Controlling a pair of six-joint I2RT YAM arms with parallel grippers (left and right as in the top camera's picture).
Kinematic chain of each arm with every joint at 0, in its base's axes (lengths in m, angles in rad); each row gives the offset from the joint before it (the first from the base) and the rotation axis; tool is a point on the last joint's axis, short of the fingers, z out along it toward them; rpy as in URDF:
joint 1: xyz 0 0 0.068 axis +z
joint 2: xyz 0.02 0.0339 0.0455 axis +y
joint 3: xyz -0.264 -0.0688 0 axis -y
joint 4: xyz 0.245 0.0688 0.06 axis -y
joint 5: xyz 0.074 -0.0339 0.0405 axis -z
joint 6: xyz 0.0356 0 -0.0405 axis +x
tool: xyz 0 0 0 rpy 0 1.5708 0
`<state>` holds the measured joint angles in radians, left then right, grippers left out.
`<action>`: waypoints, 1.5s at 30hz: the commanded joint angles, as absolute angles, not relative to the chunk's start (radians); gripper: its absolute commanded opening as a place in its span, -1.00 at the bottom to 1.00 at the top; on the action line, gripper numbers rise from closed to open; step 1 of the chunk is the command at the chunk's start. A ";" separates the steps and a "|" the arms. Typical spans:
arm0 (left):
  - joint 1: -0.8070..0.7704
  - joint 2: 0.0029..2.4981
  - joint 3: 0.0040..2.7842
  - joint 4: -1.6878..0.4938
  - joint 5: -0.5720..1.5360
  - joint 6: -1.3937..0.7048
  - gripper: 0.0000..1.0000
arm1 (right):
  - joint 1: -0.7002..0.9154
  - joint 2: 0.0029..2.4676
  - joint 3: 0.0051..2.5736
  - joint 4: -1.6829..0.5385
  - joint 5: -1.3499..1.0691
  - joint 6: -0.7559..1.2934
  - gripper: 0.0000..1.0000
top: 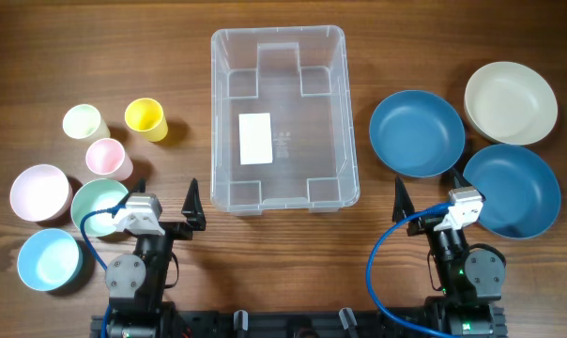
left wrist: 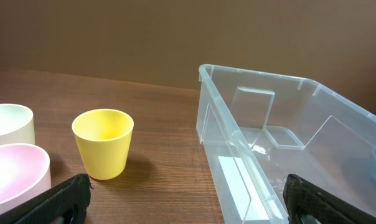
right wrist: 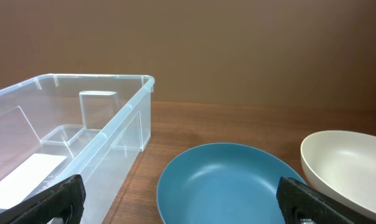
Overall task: Pack container
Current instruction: 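Move both grippers out from rest toward the tableware on each side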
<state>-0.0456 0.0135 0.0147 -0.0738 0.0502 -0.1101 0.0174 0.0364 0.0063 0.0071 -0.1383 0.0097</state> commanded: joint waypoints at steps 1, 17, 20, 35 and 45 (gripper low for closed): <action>-0.042 0.007 0.006 -0.072 0.062 -0.113 1.00 | 0.021 0.042 0.006 0.010 -0.151 0.026 1.00; -0.042 0.007 0.006 -0.072 0.062 -0.113 0.99 | 0.021 0.042 0.006 0.010 -0.151 0.026 1.00; -0.042 0.007 0.006 -0.072 0.062 -0.113 1.00 | 0.021 0.042 0.006 0.010 -0.151 0.026 0.99; -0.041 0.010 0.008 -0.075 0.049 -0.206 1.00 | 0.021 0.048 0.015 0.004 -0.144 0.141 0.99; -0.041 0.627 0.750 -0.633 0.048 -0.274 1.00 | 0.018 0.861 0.791 -0.538 -0.079 0.130 0.99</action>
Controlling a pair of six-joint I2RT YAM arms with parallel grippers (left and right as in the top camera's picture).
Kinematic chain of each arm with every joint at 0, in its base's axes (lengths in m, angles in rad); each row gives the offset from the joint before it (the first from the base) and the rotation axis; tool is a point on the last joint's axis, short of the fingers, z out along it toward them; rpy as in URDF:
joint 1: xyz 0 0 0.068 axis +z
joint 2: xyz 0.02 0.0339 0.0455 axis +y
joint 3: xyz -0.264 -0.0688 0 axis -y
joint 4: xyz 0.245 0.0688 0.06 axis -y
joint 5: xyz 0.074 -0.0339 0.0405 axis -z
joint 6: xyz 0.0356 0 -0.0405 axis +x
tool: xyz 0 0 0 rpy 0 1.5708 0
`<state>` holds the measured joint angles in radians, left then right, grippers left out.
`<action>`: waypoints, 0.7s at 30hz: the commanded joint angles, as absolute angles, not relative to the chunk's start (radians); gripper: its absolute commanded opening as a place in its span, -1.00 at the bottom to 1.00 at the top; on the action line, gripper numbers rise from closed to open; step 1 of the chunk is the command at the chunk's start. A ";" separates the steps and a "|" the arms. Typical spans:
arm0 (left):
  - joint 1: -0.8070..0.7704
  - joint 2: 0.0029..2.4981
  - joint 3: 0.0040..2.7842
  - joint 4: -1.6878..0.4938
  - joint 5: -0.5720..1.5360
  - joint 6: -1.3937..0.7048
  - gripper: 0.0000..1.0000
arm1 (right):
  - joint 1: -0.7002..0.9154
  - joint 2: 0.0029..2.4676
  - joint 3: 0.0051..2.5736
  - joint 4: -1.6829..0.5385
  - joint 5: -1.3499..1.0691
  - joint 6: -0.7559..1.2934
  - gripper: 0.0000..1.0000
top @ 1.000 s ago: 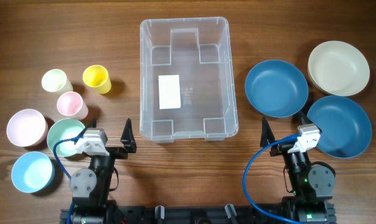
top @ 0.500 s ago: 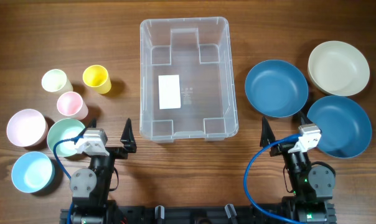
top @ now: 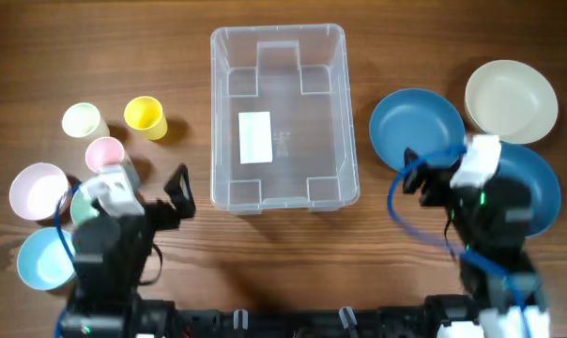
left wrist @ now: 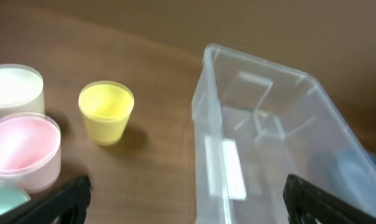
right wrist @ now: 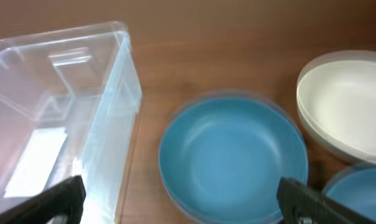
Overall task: Pack container
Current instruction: 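Move both grippers out from rest toward the tableware on each side, then grasp the rim of the teal plate with the right gripper and lift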
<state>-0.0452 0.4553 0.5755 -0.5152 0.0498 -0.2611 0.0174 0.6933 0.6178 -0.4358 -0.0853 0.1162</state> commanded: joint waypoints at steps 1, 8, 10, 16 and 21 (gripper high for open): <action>-0.041 0.697 0.818 -0.699 0.048 -0.273 0.99 | 0.018 0.936 0.872 -0.609 -0.078 0.128 1.00; -0.041 1.084 1.223 -1.117 0.048 -0.270 1.00 | 0.019 1.273 1.259 -1.008 -0.125 0.079 0.99; -0.041 1.100 1.223 -1.111 0.047 -0.270 1.00 | 0.019 1.273 1.259 -1.003 -0.119 0.081 0.99; -0.041 1.146 1.223 -1.077 0.047 -0.270 1.00 | -0.136 1.375 1.259 -0.891 0.056 0.156 0.99; -0.041 1.165 1.223 -1.073 0.047 -0.271 0.99 | -0.234 1.619 1.259 -0.789 0.040 0.131 0.97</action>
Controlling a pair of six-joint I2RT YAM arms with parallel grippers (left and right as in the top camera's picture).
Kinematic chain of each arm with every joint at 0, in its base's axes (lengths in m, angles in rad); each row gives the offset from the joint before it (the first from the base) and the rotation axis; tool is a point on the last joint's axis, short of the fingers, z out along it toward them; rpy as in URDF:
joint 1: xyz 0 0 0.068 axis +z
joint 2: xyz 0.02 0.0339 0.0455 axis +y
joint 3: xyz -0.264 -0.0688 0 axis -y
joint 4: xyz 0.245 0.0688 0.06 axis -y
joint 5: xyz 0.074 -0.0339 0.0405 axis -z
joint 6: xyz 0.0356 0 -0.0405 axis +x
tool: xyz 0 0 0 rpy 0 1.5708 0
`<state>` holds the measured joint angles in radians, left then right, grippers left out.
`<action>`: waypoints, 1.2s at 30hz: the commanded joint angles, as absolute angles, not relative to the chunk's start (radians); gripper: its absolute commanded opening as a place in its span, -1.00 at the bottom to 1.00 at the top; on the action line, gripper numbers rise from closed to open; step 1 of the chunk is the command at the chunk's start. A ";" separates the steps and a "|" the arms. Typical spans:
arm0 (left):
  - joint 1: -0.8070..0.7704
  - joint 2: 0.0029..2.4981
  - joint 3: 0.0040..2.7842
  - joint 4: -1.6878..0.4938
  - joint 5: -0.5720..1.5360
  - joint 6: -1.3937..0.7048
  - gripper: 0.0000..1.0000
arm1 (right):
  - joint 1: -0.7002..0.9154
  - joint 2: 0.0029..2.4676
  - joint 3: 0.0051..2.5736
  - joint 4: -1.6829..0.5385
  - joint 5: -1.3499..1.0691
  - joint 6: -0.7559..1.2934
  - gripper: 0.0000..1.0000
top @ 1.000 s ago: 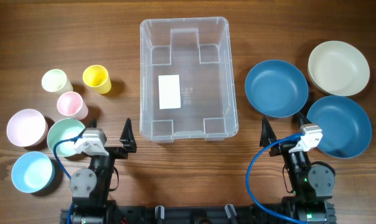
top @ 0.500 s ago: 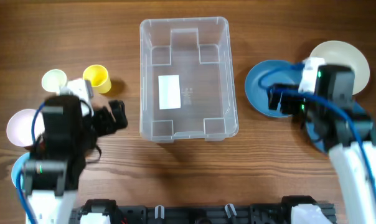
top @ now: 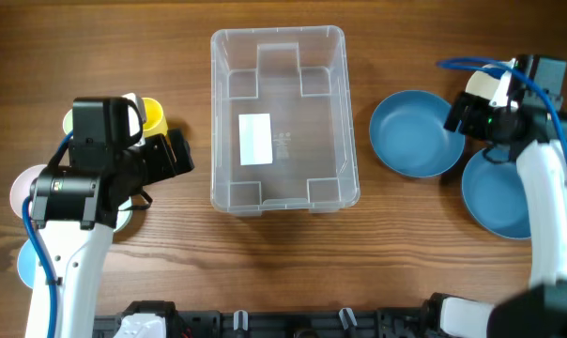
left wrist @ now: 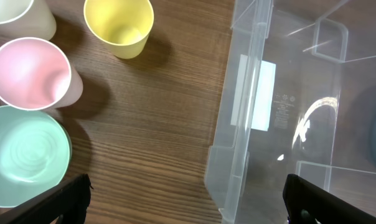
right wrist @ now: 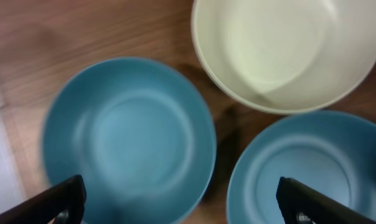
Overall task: Pack container
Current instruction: 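Grasp the rim of the teal plate with the right gripper and lift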
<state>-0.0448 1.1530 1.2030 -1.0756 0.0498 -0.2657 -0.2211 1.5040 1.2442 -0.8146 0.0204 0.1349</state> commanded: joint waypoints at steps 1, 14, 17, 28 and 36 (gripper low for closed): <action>-0.041 1.166 1.223 -1.073 0.047 -0.271 0.99 | -0.234 1.663 1.259 -0.774 0.045 0.133 0.98; -0.041 1.166 1.223 -1.062 0.048 -0.271 0.99 | -0.233 1.946 1.258 -0.639 -0.063 0.134 0.60; -0.041 1.166 1.223 -1.062 0.047 -0.271 1.00 | -0.233 1.971 1.258 -0.638 -0.073 0.161 0.21; -0.041 1.166 1.223 -1.062 0.047 -0.271 1.00 | -0.233 1.950 1.259 -0.621 -0.076 0.186 -0.91; -0.041 1.166 1.223 -1.062 0.047 -0.270 1.00 | -0.233 1.703 1.260 -0.618 -0.113 0.187 -0.92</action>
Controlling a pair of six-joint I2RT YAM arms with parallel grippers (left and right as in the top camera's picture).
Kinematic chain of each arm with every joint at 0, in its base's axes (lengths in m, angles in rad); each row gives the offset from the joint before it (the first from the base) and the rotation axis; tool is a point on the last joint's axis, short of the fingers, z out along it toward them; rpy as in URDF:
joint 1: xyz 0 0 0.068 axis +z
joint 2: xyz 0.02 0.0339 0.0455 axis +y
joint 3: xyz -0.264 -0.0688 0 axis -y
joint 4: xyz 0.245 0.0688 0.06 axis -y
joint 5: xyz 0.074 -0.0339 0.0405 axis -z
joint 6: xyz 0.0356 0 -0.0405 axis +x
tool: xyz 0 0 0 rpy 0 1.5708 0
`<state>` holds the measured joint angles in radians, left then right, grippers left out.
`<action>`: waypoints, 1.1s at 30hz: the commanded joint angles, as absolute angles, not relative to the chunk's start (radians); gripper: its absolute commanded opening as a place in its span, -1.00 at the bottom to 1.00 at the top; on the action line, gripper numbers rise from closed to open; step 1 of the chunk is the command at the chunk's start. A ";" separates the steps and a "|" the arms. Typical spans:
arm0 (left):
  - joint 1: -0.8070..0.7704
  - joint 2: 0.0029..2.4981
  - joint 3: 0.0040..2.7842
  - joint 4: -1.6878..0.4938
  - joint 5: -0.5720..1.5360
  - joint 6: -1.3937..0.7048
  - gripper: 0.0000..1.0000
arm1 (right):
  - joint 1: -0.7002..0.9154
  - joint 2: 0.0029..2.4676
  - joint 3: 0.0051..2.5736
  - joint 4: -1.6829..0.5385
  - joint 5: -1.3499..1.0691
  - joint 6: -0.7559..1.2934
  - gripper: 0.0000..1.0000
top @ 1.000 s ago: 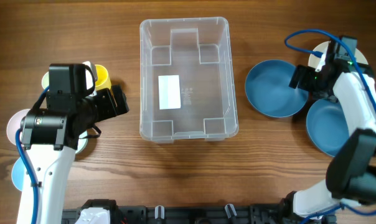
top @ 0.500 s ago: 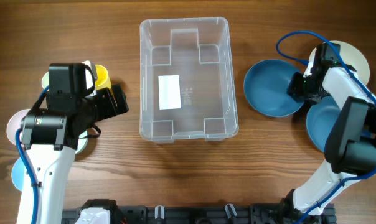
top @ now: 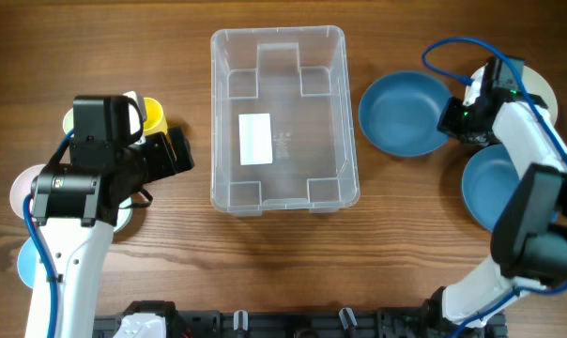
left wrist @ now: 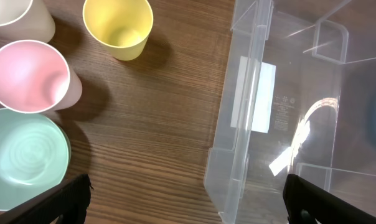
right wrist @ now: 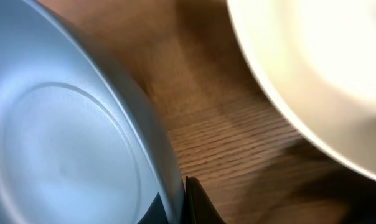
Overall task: Pack container
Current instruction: 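Grasp the rim of the teal plate with the right gripper and lift, then carry the teal plate into the container and release it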
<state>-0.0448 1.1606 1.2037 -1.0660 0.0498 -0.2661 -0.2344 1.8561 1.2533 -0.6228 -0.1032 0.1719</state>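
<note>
A clear plastic container [top: 277,113] stands empty in the middle of the table. My right gripper [top: 455,118] is shut on the right rim of a dark blue bowl [top: 403,115], just right of the container. In the right wrist view that rim [right wrist: 166,168] runs between my fingers [right wrist: 199,202]. My left gripper [top: 176,155] hangs open over the wood between the cups and the container's left wall [left wrist: 238,106], holding nothing. Below it are a yellow cup [left wrist: 117,25], a pink cup [left wrist: 29,74] and a mint bowl [left wrist: 26,162].
A cream bowl [right wrist: 312,74] lies right behind the right gripper, largely hidden by the arm from above. A second blue bowl [top: 495,192] sits in front of it. At the far left are a pale pink bowl [top: 22,192], a light blue bowl [top: 28,268] and a cream cup [left wrist: 14,12].
My right gripper was open, high above the bowls. It is now low and shut on the blue bowl's right rim, and the bowl sits slightly farther back and left. The left arm has not moved.
Both grippers were open at the table's front edge, facing the container. Then both arms were raised. Then the left hung over the cups beside the container and the right over the bowls. The right now grips the nearest blue bowl.
</note>
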 commanded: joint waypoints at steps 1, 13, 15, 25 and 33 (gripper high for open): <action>-0.041 1.166 1.223 -1.063 0.047 -0.270 1.00 | -0.233 1.662 1.260 -0.618 -0.115 0.187 -0.92; -0.041 1.166 1.223 -1.062 0.047 -0.271 0.99 | 0.257 1.415 1.372 -0.608 -0.032 0.112 -0.92; -0.041 1.166 1.223 -1.062 0.047 -0.271 1.00 | 0.340 1.486 1.420 -0.584 0.035 0.112 -0.92; -0.041 1.166 1.223 -1.062 0.047 -0.270 0.99 | 0.387 1.960 1.703 -0.671 -0.004 0.249 -0.92; -0.041 1.166 1.223 -1.063 0.047 -0.270 1.00 | 0.389 2.099 1.703 -0.661 -0.027 0.265 -0.84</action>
<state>-0.0448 1.1606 1.2045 -1.0653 0.0498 -0.2661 0.3840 2.0872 1.6722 -0.6788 -0.0013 0.2424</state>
